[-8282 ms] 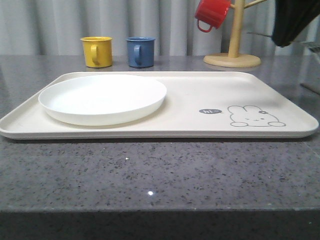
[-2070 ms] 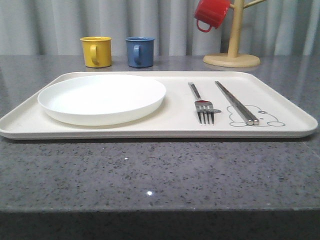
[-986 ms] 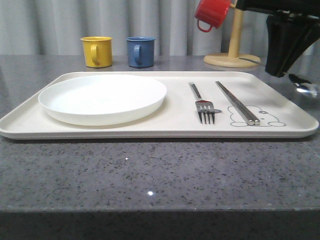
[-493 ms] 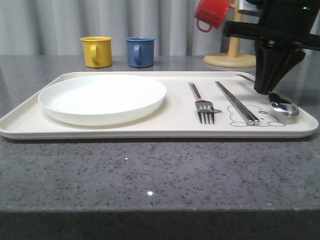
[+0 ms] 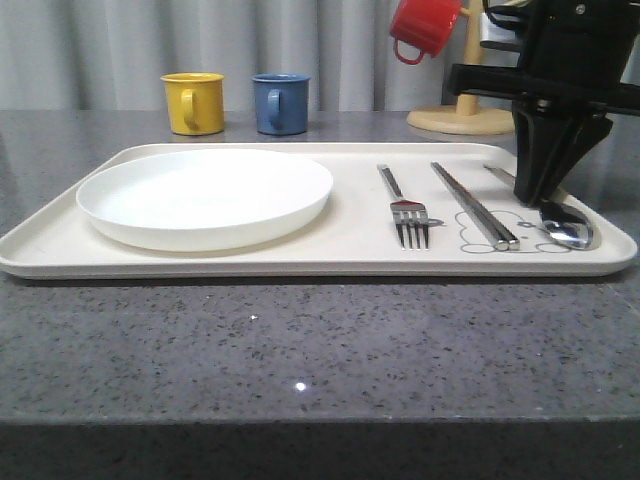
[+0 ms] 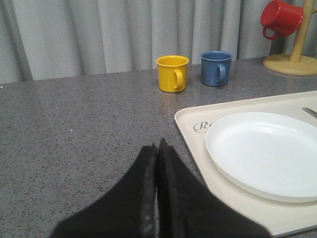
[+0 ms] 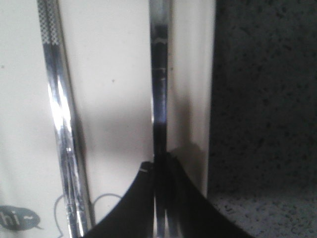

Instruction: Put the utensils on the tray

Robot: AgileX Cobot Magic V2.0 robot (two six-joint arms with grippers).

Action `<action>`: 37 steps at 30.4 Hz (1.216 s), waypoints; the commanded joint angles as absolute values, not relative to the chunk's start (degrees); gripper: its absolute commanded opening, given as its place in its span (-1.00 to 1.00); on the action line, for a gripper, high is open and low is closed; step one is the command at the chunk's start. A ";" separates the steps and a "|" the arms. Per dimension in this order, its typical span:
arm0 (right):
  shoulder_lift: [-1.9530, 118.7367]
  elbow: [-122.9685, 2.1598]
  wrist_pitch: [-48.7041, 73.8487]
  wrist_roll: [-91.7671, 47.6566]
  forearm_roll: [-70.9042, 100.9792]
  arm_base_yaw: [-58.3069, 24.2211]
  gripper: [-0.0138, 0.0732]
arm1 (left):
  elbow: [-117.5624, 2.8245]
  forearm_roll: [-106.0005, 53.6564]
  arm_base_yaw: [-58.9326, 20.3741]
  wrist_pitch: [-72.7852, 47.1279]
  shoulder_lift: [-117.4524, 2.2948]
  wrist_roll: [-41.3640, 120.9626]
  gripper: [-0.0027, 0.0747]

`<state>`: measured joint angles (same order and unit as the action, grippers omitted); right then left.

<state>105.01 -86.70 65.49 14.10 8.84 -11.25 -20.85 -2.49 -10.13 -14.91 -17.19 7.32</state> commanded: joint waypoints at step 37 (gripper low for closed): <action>45.69 -50.81 36.78 2.99 2.02 -11.13 -0.84 | -22.44 -3.03 -9.85 -10.14 -17.56 6.68 -0.98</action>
<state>51.95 -56.43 47.33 3.63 3.11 -11.28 -20.85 -2.49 -10.13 -14.91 -17.19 7.32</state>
